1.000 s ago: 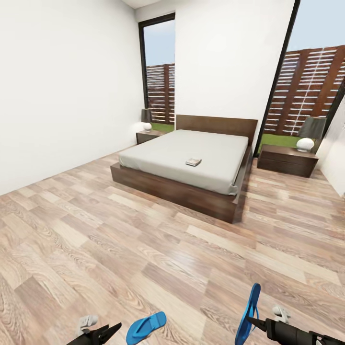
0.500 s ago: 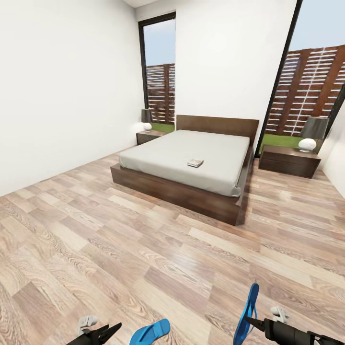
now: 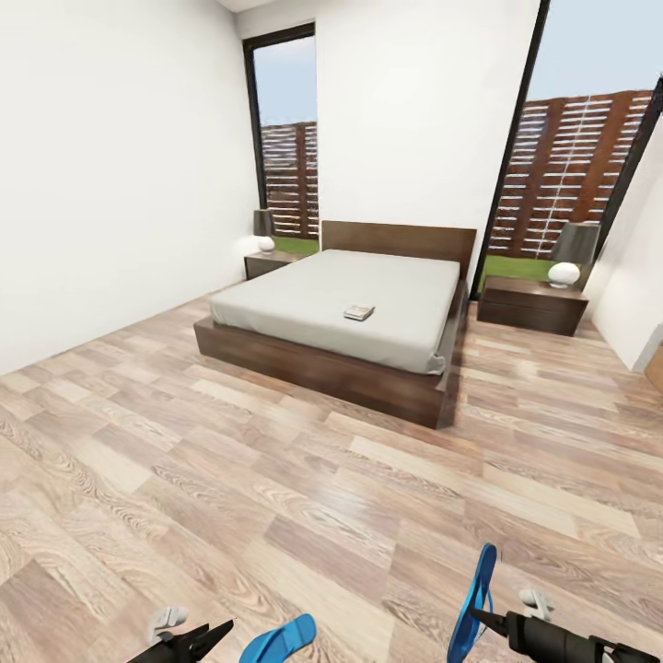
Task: In the bedroom, move the book from the bed onto either nightstand, and place the two sandals side by side next to the bed.
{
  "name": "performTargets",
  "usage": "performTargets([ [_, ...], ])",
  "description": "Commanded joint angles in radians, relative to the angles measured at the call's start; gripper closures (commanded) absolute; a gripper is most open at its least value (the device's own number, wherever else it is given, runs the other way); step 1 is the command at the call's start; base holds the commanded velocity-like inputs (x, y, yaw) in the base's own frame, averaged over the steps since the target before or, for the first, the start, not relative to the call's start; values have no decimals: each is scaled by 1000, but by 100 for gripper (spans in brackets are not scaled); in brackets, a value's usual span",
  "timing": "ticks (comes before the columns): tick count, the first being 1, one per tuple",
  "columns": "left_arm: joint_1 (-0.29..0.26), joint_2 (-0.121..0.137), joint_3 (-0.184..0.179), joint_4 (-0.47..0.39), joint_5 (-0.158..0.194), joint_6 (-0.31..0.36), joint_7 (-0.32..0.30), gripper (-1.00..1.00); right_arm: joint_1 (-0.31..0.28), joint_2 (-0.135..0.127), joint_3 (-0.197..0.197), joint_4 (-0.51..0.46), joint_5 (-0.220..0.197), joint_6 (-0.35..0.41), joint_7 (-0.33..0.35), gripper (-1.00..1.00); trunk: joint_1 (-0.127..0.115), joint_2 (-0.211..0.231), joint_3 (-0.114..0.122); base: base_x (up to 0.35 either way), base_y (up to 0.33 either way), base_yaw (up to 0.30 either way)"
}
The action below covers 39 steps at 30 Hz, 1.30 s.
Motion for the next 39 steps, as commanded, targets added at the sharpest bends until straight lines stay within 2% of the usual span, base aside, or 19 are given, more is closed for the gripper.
performTargets([
  [1,0,0,1,0,6,10,-3,-100,-1,0,-8,0,2,10,3,100,0,0,-1,0,0,-275],
  [8,0,0,1,0,6,10,-3,-100,0,0,-8,0,2,10,3,100,0,0,-1,0,0,-189],
  [21,0,2,5,-7,6,10,8,-100,0,2,-8,0,2,10,3,100,0,0,-1,0,0,-8],
  [23,-11,7,7,-37,6,14,84,-100,0,2,-8,0,2,10,3,100,0,0,-1,0,0,0],
  [24,-30,7,8,-59,7,18,141,-100,0,2,-8,1,2,10,2,100,0,0,-1,0,0,0],
  [25,-56,7,8,-85,8,23,207,-100,0,2,-8,1,2,10,2,100,0,0,-1,0,0,0],
  [26,-100,5,7,-127,9,41,303,-100,0,2,-8,1,2,10,2,100,0,0,-1,0,0,0],
  [28,-149,1,4,-173,9,104,399,-100,0,5,-7,2,2,10,2,100,0,0,-1,0,0,0],
  [29,-188,-15,-8,-197,6,168,459,-100,0,7,-7,2,2,10,0,100,0,0,-1,0,0,0],
  [31,-235,-35,-45,-209,-13,221,519,-100,0,8,-7,2,2,10,-1,100,0,0,-1,0,0,0],
  [32,-268,-46,-89,-213,-41,243,557,-100,0,10,-7,2,2,10,-1,100,0,0,-1,0,0,0],
  [33,-295,-54,-147,-215,-81,257,589,-100,0,12,-7,2,2,10,-1,100,0,0,-1,0,0,0],
  [36,-333,-71,-373,-212,-237,273,633,-100,0,20,-7,2,2,10,-1,100,0,0,-1,0,0,0],
  [38,-341,-75,-512,-197,-316,275,637,-100,-1,21,-7,2,2,10,-1,100,0,0,-1,0,0,0],
  [39,-345,-68,-629,-138,-361,260,624,-100,0,22,-7,1,2,10,-1,100,0,0,-1,0,0,0],
])
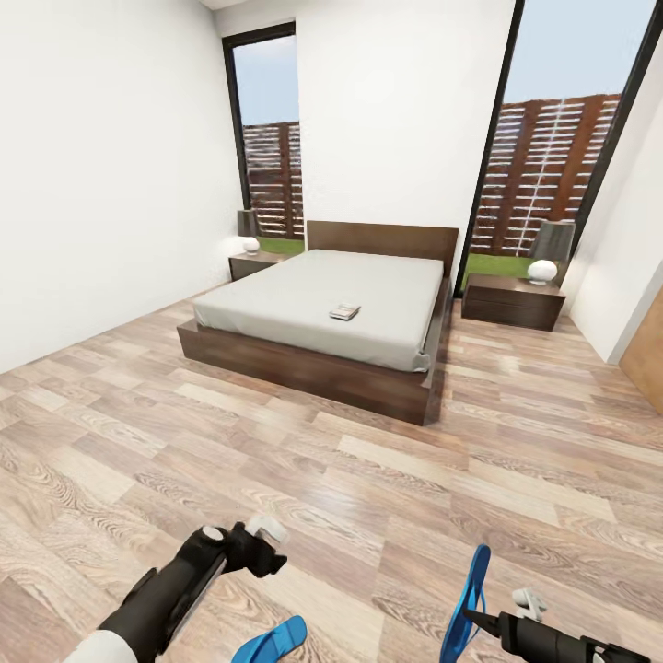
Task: In the bedroom, move the book from the bed onto either nightstand, and place the two sandals side by side next to the bed.
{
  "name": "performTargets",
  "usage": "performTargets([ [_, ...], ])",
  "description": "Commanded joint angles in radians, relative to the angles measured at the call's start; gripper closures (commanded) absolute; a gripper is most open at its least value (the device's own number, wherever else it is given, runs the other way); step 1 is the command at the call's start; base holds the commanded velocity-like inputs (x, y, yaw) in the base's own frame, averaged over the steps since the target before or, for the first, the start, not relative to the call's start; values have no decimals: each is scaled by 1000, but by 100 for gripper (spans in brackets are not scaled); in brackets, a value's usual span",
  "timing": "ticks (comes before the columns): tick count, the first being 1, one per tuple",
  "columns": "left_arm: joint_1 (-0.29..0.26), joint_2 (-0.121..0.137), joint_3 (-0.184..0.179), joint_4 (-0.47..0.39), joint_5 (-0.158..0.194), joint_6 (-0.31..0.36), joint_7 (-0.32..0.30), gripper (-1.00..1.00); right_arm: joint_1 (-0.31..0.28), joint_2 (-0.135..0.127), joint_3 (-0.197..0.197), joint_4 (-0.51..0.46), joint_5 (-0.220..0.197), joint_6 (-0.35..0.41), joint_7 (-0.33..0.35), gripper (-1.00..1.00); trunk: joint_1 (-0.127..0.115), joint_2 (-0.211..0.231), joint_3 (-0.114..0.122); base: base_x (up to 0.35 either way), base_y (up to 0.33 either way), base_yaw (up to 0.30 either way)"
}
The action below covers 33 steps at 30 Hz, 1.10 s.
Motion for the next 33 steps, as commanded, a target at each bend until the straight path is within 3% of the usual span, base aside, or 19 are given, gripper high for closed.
performTargets([
  [1,-2,9,-25,24,-16,-11,-22,-100,0,0,-8,-1,1,10,3,100,0,0,-1,0,0,0],
  [3,-2,38,-41,63,-22,-55,-76,-100,-1,0,-8,-1,1,10,3,100,0,0,-1,0,0,0],
  [7,-3,132,-49,91,-26,-141,-279,-100,-1,0,-7,-1,0,10,3,100,0,0,-1,0,0,0],
  [10,-3,155,-45,93,-26,-151,-326,-100,-1,0,-8,-1,0,10,3,100,0,0,-1,0,0,0],
  [15,-3,161,-15,94,-26,-155,-346,-100,-1,0,-9,-1,0,10,3,100,0,0,-1,0,0,0],
  [23,-3,146,-12,96,-23,-154,-347,-100,-1,-2,-14,-6,-6,19,15,100,0,0,-1,0,0,0],
  [26,-3,139,-12,96,-23,-154,-346,-100,-3,-6,-18,-18,-9,56,20,100,0,0,-1,0,0,0],
  [28,-3,129,-12,96,-23,-154,-346,-100,-7,-9,-20,-63,-11,176,22,100,0,0,-1,0,0,0],
  [30,-3,124,-13,96,-24,-154,-346,-100,-9,-17,-21,-160,-12,367,23,100,0,0,-1,0,0,0],
  [31,-3,120,-14,96,-25,-153,-346,-100,-10,-28,-21,-352,-15,612,24,100,0,0,-1,0,0,0],
  [33,-3,117,-14,96,-25,-153,-346,-100,-11,-32,-23,-448,-30,684,41,100,0,0,-1,0,0,0],
])
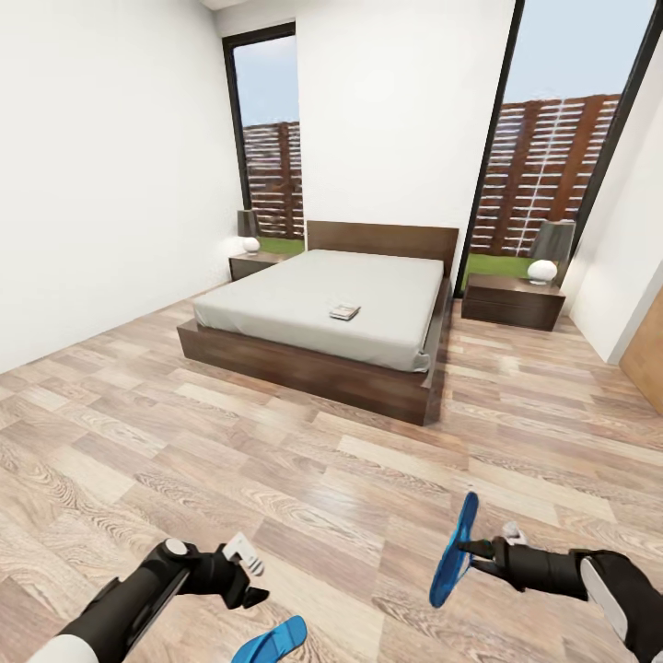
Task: In the bedroom, move the book from the bed onto either nightstand, and place the two sandals side by side next to the bed.
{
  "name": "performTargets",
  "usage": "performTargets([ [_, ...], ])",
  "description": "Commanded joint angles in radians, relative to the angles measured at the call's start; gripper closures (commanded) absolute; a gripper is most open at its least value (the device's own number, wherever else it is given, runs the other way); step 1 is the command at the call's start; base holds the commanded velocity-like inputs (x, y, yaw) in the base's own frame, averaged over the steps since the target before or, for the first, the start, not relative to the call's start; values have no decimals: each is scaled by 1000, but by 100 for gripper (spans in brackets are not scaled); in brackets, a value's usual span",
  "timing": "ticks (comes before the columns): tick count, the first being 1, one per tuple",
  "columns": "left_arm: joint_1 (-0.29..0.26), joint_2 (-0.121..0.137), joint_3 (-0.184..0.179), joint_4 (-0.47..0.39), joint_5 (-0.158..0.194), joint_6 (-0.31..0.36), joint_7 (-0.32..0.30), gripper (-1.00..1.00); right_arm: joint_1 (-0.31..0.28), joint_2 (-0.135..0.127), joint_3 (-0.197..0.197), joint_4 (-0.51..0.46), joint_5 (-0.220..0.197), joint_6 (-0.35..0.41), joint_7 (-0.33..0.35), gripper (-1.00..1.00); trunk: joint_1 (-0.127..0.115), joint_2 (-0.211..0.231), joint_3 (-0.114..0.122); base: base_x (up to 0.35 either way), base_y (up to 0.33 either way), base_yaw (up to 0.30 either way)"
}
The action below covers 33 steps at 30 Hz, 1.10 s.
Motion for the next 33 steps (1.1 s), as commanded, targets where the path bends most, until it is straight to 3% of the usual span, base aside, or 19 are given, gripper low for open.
performTargets([
  [1,0,-4,-1,-2,-6,4,-3,-100,0,-1,-1,-34,-7,18,20,100,0,0,-1,0,0,0],
  [2,0,-13,-1,-2,-6,6,-3,-100,0,-7,-1,-82,-71,51,72,100,0,0,-1,0,0,0],
  [5,0,-20,-1,-2,-6,7,-3,-100,-1,-42,-2,-123,-182,95,120,100,0,0,-1,0,0,0],
  [8,0,-23,-1,-2,-6,8,-4,-100,-1,-77,-3,-131,-240,105,130,100,0,0,-1,0,0,0],
  [12,0,-24,-1,-2,-6,9,-5,-100,-1,-87,-2,-131,-254,108,132,100,15,-28,-14,0,0,0],
  [33,0,-23,4,-2,-9,11,-2,-100,-1,-86,-1,-130,-257,108,131,100,96,-175,-79,0,0,0],
])
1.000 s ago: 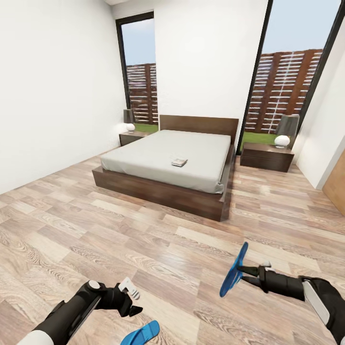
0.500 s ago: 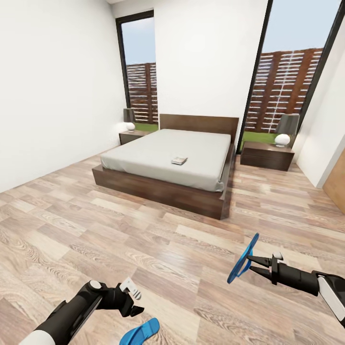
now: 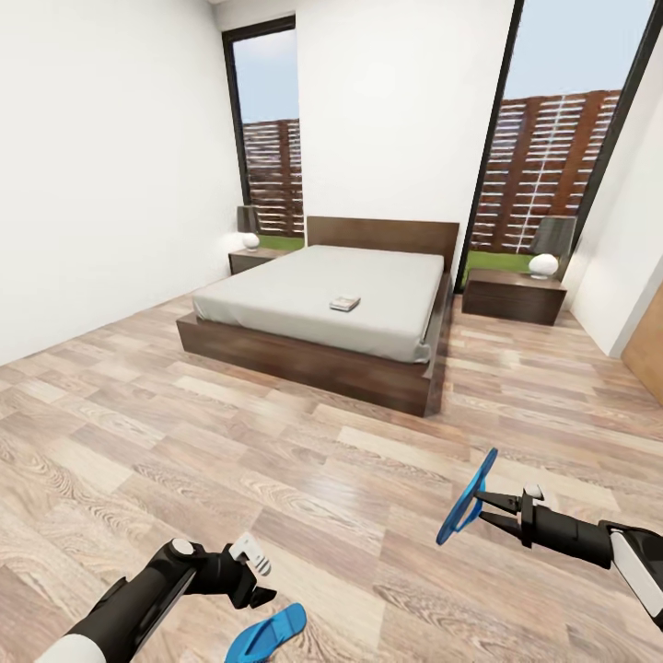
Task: In the bedroom, move the book from the bed onto either nightstand, and place the two sandals side by side next to the bed.
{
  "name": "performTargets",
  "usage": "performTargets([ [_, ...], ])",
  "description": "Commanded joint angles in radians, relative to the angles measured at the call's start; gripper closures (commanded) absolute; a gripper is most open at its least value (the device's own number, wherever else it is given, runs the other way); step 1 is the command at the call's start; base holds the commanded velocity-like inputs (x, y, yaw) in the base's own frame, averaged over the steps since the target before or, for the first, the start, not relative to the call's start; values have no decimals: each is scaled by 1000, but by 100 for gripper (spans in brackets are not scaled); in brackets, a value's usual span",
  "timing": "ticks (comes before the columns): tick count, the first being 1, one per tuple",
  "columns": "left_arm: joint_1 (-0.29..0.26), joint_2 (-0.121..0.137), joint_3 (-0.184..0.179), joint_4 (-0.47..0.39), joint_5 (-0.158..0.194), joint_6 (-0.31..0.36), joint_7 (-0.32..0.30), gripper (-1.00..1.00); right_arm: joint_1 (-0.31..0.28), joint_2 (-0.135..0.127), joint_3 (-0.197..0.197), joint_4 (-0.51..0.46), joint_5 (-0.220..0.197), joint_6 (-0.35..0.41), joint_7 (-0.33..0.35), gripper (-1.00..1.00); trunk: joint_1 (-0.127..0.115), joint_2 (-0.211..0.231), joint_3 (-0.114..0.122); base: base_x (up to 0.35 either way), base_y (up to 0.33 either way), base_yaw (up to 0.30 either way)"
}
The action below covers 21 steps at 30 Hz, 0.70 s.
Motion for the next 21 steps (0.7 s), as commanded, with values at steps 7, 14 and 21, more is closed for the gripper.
performTargets([
  [7,0,0,-2,-2,-6,3,-2,-100,-1,0,-1,0,-2,5,2,100,27,-50,-23,0,0,0],
  [14,0,0,-3,-2,-6,3,-2,-100,-1,0,0,0,-1,5,2,100,54,-99,-45,0,0,0],
  [21,0,0,-3,-2,-6,2,-2,-100,-1,-1,0,-2,-1,5,2,100,77,-141,-64,0,0,0],
])
